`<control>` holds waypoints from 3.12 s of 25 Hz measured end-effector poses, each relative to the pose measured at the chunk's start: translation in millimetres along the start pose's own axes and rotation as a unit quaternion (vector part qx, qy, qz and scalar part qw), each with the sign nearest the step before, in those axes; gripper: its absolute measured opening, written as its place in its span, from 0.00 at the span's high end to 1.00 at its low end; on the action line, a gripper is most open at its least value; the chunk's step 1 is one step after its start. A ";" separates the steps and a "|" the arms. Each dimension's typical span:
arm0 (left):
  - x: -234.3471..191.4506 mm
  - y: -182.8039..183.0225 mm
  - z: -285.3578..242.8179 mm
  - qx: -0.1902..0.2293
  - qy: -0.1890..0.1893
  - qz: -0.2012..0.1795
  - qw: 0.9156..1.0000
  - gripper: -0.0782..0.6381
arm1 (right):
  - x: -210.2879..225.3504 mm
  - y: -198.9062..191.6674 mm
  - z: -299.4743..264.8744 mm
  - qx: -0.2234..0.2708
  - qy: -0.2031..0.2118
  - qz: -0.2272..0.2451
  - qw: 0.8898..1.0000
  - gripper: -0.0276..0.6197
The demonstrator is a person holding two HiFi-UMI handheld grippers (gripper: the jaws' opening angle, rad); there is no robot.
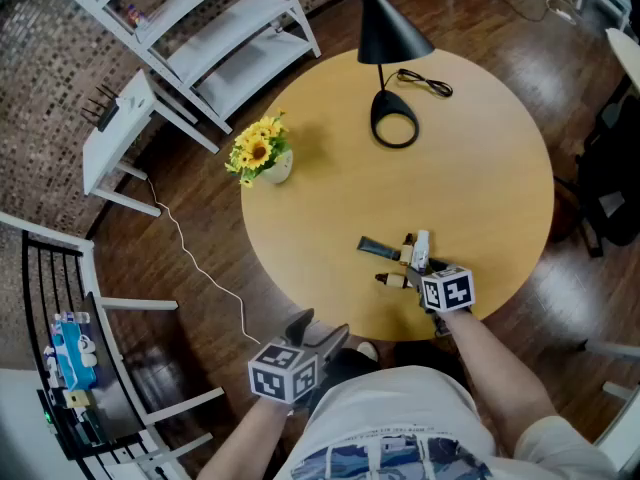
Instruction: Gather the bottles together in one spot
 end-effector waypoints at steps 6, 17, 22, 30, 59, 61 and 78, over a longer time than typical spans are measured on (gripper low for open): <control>33.4 22.2 -35.5 0.004 -0.005 -0.002 1.000 0.43 | 27.9 15.1 1.0 -0.009 0.028 -0.015 0.999 0.56; 73.9 92.0 -91.4 0.002 -0.097 -0.082 0.992 0.45 | 71.7 2.6 62.5 0.084 0.062 -0.134 0.985 0.65; 106.0 128.7 -123.2 -0.008 -0.204 -0.007 0.979 0.46 | 46.6 20.0 114.9 0.162 0.117 -0.100 0.975 0.65; 151.9 168.9 -162.1 -0.061 -0.313 0.106 0.942 0.51 | -5.9 42.6 162.2 0.237 0.153 0.037 0.959 0.65; 9.7 293.1 -293.3 0.206 -0.039 -0.145 0.967 0.72 | 29.1 17.4 185.3 0.187 -0.032 0.091 0.978 0.50; 1.6 296.4 -306.9 0.213 -0.044 -0.143 0.966 0.72 | 27.7 16.5 182.9 0.183 -0.037 0.084 0.979 0.50; -19.1 292.9 -333.5 0.239 -0.062 -0.180 0.952 0.72 | 17.3 25.4 162.8 0.161 -0.044 0.068 0.984 0.54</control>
Point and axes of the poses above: the fingertips, and each gripper's own axes: z backward along the fingers, x to its right, y out of its top, the point moved 7 cm from there along z, backward along the fingers, and after that the axes turned 7 degrees about y, right-handed, at the moved point
